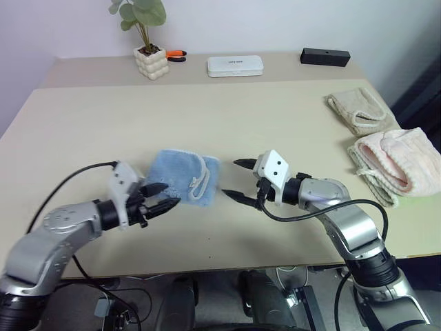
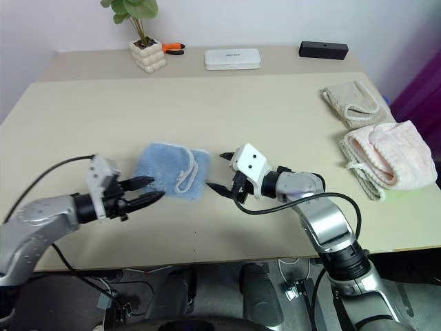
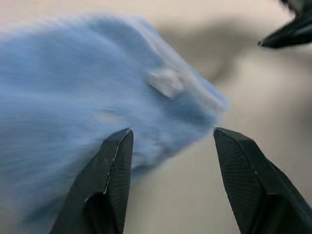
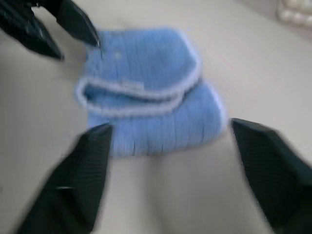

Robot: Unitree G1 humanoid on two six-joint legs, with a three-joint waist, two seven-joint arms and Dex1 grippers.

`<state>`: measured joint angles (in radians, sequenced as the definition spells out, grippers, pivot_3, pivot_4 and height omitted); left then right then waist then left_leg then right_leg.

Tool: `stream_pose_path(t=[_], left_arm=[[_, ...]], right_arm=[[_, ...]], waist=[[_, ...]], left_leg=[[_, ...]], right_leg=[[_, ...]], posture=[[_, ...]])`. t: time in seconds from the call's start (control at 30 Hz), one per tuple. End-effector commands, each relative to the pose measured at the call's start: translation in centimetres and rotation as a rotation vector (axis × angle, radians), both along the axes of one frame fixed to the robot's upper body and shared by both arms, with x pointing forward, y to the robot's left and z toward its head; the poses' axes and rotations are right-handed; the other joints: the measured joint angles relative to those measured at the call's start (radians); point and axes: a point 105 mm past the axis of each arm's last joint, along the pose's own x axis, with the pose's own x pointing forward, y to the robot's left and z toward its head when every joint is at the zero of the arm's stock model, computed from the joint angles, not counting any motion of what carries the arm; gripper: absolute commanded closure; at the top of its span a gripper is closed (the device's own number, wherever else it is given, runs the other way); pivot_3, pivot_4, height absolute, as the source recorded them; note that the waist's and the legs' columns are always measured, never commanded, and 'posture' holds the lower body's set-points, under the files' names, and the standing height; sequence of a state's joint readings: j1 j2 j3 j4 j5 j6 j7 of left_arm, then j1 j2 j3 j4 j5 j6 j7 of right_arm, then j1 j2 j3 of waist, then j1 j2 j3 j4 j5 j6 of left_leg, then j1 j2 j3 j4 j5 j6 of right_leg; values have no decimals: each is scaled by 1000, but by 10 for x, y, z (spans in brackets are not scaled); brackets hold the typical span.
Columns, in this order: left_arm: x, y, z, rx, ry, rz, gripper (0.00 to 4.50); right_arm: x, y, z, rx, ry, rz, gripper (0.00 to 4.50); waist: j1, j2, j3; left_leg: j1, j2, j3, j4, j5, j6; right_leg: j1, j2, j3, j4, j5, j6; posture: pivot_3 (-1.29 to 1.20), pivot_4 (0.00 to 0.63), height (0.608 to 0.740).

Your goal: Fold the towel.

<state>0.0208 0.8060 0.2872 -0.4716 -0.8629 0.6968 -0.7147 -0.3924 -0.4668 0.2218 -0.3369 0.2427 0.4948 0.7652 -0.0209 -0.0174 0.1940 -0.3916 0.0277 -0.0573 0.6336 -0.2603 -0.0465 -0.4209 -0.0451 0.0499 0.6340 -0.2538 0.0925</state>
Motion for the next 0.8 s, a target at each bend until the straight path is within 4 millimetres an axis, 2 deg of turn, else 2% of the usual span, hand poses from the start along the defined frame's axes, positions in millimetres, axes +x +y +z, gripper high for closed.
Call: stream_pose_path(t=[0.03, 0.13, 0.17, 0.3, 0.4, 0.5, 0.6, 0.67, 0.73, 0.8], left_arm=[[4, 19, 42, -89, -176, 105, 2527], [22, 30, 33, -11, -178, 241, 3970], [29, 31, 26, 43, -185, 271, 4399], [43, 19, 3, 94, -165, 299, 4399], [50, -2, -42, 168, -92, 257, 4399], [48, -9, -67, 250, -61, 222, 4399], [44, -6, -86, 314, -37, 209, 4399], [41, -1, -94, 341, -25, 211, 4399], [40, 2, -96, 345, -26, 218, 4399], [39, 2, -86, 287, -51, 226, 4399]], right_arm=[[7, 12, 21, 77, -27, 11, 2803], [9, 25, 26, 104, -18, 33, 4293], [11, 33, 25, 107, -14, 39, 4500], [16, 54, 12, 72, 8, 53, 4500], [25, 72, -19, -4, 74, 35, 4500], [33, 75, -42, -62, 116, -19, 4500], [35, 71, -61, -109, 151, -55, 4500], [36, 65, -69, -124, 169, -87, 4500], [35, 63, -69, -115, 168, -97, 4500], [34, 60, -56, -68, 130, -97, 4500]], waist=[[0, 0, 0], [4, 0, 0], [5, 0, 0], [3, 0, 0], [2, 0, -1], [0, 0, -1], [2, 1, -2], [1, 1, -3], [1, 2, -5], [0, 2, -6]], left_leg=[[0, 0, 0, 0, 0, 0], [1, 0, 0, 0, 0, 0], [1, 0, 0, 0, 0, 0], [0, -1, 0, 0, 1, -1], [1, -1, 0, 0, 1, -1], [1, -1, 0, -1, 1, -2], [1, -1, 0, -1, 1, -2], [2, -1, 0, -1, 1, -2], [3, -1, 0, -1, 1, -2], [4, -1, 0, 0, 1, -2]], right_leg=[[0, 0, 0, 0, 0, 0], [1, 0, 0, 1, 1, 1], [1, 0, 0, 1, 1, 1], [1, 0, 0, 0, 1, 2], [0, 0, 0, 1, 1, 2], [-1, 0, 0, 2, 1, 2], [-2, 0, 0, 5, 2, 2], [-2, 0, 0, 6, 1, 2], [-1, 0, 0, 8, 1, 2], [-1, 0, 0, 10, 1, 1]], posture=[[0, 150, 737], [0, 150, 737], [0, 150, 737], [0, 150, 737], [0, 150, 737], [0, 150, 737], [0, 150, 737], [0, 150, 737], [0, 150, 737], [0, 150, 737]])
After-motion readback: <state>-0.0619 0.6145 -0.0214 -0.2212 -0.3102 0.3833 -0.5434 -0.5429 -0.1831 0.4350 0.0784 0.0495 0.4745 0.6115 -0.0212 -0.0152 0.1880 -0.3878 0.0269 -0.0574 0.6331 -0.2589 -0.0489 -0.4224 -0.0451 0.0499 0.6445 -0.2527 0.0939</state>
